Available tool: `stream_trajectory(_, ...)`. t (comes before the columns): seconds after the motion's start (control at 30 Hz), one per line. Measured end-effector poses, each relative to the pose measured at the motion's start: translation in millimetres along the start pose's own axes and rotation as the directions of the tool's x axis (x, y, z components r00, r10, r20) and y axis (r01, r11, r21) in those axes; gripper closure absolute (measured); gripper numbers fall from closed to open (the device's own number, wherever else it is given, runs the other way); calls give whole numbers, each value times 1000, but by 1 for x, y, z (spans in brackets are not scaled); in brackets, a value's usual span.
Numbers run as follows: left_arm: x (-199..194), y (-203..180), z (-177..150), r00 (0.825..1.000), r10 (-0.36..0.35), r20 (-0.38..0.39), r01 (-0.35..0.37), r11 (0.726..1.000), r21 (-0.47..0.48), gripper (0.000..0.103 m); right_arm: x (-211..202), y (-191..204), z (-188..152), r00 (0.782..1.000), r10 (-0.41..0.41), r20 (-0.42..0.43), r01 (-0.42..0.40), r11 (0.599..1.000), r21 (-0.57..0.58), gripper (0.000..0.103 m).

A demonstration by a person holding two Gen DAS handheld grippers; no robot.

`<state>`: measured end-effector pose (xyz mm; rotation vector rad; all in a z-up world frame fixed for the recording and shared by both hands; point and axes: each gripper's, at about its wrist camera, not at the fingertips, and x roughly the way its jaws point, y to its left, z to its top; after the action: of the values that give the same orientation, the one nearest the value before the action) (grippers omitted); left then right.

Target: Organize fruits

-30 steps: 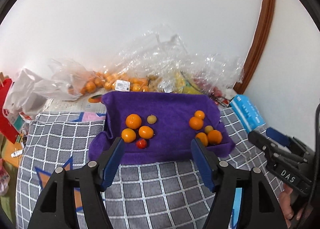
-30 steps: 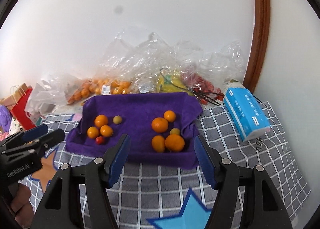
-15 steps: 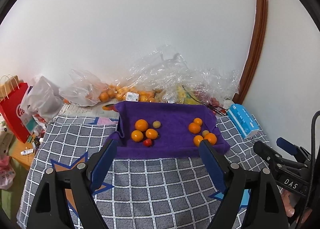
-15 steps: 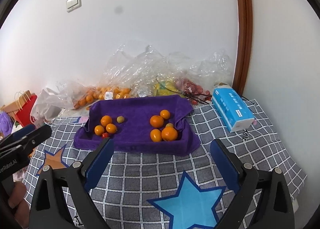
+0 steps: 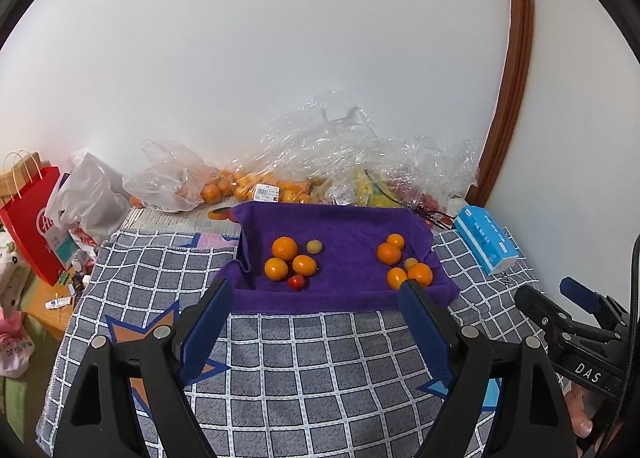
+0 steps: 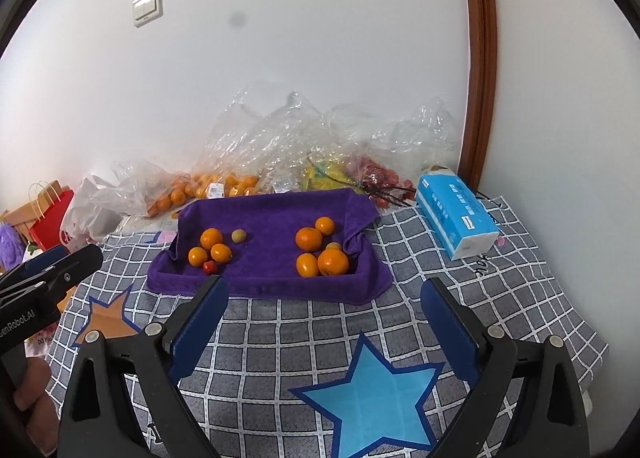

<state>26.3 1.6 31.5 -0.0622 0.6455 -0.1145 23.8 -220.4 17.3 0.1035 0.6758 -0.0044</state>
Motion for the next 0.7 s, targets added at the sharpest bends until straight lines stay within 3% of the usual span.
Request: stream_trajectory(0.7, -4, -3, 1, 1000, 6, 3, -6, 1000, 2, 19, -5, -2, 0, 1000, 5, 4, -5, 1000, 7, 7)
